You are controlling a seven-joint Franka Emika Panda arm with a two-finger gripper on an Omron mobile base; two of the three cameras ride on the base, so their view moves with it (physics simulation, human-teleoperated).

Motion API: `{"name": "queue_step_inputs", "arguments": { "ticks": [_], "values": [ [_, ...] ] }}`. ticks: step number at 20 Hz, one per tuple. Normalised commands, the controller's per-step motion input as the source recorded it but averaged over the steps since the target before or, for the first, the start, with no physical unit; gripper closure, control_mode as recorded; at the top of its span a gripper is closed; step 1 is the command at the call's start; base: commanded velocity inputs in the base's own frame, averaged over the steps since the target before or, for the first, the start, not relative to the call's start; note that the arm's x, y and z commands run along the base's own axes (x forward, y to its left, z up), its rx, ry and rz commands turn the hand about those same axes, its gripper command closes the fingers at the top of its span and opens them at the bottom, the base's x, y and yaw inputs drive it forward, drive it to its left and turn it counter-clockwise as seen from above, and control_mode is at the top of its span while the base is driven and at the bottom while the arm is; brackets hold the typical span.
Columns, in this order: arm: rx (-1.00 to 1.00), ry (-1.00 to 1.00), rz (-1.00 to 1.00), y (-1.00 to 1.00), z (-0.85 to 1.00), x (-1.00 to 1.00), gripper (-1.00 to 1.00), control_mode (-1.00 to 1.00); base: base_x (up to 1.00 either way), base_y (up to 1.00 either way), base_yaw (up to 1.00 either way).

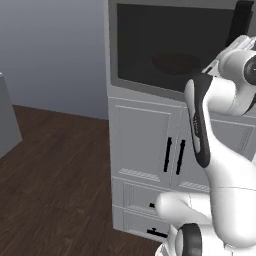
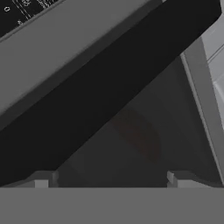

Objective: Pick the carrot from the sink and place it in the bowl. Then pick the bowl and place it in the microwave. Then close the microwave door and press the start button.

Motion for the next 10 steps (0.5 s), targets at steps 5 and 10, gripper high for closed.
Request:
{"name": "queue_step_inputs", "arguments": {
  "ticks": [5,10],
  "values": [
    [0.08,0.0,-0.07,-0.34,0.0,0.47,-1.0,-1.0,0.0,0.0,0.0],
    [0.07,0.0,-0.06,-0.26,-0.02,0.53,-1.0,-1.0,0.0,0.0,0.0]
  ]
}}
